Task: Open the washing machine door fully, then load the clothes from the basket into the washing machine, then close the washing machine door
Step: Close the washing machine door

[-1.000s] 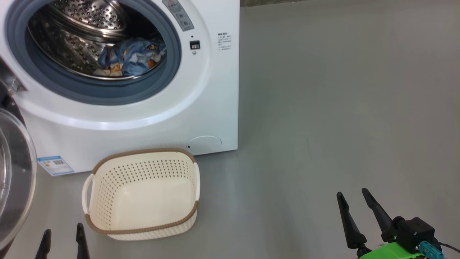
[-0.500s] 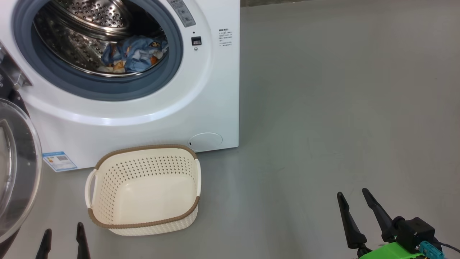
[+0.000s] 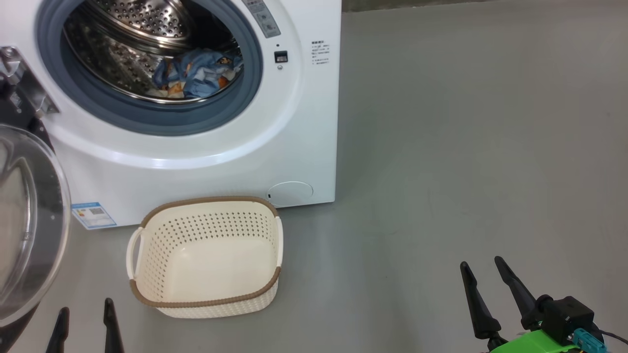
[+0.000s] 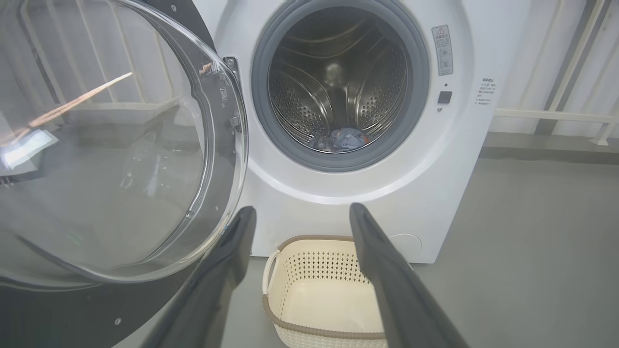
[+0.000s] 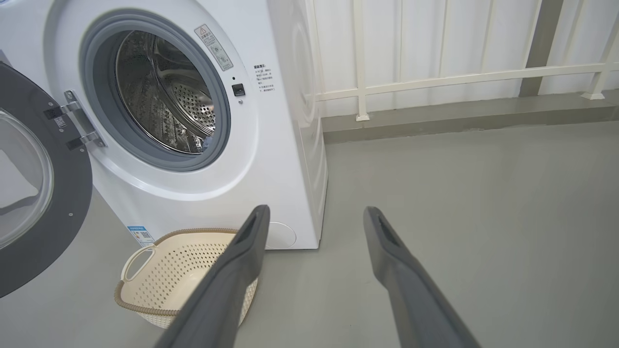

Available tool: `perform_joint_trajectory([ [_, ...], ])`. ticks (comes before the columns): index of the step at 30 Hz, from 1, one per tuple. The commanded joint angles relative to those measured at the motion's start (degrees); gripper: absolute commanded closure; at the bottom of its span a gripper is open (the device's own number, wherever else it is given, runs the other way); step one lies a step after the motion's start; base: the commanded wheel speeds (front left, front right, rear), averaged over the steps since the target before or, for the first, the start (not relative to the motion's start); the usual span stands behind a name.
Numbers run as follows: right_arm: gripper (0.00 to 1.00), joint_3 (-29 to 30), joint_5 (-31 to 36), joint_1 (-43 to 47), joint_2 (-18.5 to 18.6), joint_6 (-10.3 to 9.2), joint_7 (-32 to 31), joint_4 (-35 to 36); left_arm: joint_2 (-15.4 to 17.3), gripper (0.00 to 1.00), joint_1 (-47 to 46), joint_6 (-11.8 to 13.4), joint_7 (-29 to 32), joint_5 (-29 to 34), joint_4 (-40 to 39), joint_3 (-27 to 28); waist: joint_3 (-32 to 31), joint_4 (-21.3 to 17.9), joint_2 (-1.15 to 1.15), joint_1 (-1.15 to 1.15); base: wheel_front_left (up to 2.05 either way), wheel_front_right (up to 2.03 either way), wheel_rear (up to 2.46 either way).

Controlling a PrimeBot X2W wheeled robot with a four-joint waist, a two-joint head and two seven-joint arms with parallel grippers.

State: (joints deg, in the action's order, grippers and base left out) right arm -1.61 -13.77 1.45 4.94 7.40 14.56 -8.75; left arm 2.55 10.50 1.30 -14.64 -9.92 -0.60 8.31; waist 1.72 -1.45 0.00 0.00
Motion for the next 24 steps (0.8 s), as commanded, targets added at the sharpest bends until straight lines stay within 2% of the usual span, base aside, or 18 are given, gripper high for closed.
perform_joint_trajectory([
  [1,0.0,-1.39,0.04,-0.81,0.38,0.09,0.44,1.39,0.32,0.0,-1.81,0.4,-0.36,-0.17,-1.74,1.71,-0.12,0.4,0.0,0.0,0.0,0.0,0.0],
  [12,0.0,-1.69,0.18,-0.46,0.57,0.09,0.44,1.54,0.32,0.0,-0.77,1.68,-0.36,-0.77,-2.57,1.66,-0.73,4.6,0.0,0.0,0.0,0.0,0.0],
  [24,0.0,-2.22,0.26,-0.15,0.9,0.09,0.44,1.6,0.32,0.0,-0.23,2.56,-0.36,-1.54,-3.14,1.5,-0.53,11.81,0.0,0.0,0.0,0.0,0.0],
])
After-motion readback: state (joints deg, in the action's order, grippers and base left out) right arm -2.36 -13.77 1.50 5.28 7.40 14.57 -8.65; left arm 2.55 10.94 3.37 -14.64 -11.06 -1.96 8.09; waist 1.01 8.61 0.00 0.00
